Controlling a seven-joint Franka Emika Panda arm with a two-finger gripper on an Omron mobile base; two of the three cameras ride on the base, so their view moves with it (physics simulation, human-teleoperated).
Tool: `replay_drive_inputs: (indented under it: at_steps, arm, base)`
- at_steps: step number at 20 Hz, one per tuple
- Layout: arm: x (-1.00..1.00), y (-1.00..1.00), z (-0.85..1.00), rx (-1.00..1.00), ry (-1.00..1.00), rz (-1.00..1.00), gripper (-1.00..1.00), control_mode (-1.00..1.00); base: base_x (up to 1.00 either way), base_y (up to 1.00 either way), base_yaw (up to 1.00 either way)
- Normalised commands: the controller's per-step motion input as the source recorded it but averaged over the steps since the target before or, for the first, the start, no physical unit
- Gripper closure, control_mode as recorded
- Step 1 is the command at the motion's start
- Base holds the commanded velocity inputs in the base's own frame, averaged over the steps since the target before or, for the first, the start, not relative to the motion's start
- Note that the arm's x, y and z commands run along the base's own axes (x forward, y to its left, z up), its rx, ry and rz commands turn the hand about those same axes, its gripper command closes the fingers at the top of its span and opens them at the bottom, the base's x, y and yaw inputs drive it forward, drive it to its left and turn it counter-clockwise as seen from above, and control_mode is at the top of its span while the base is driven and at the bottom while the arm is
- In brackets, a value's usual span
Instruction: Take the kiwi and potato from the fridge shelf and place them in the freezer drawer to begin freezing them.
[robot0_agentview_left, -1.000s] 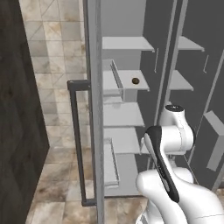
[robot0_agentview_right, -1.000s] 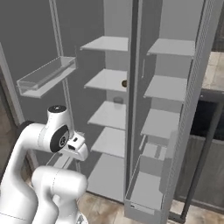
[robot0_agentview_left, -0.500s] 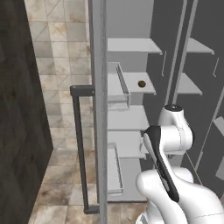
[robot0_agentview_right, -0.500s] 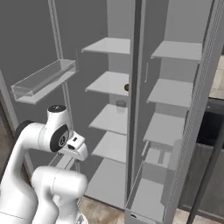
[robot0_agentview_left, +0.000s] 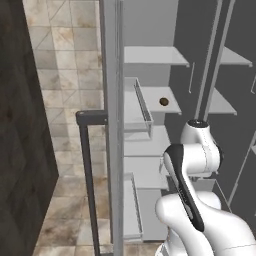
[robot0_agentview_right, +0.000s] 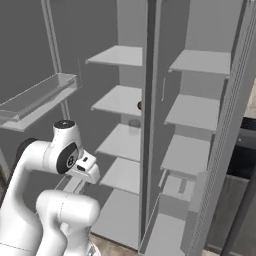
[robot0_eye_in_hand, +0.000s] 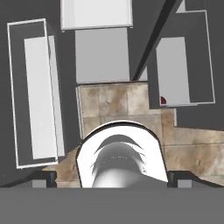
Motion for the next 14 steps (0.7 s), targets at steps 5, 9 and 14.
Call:
replay_drive_inputs:
  at_steps: [5, 9, 14]
  arm:
    - [0.0, 0.0, 0.0, 0.0, 0.0, 0.0, -1.0, 1.0]
    - [0.0, 0.0, 0.0, 0.0, 0.0, 0.0, -1.0, 1.0]
    - [0.0, 0.0, 0.0, 0.0, 0.0, 0.0, -1.0, 1.0]
  base:
    - [0.31, 0.23, -0.1]
    - [0.02, 0.4, -0.11]
    - [0.05, 0.17, -0.08]
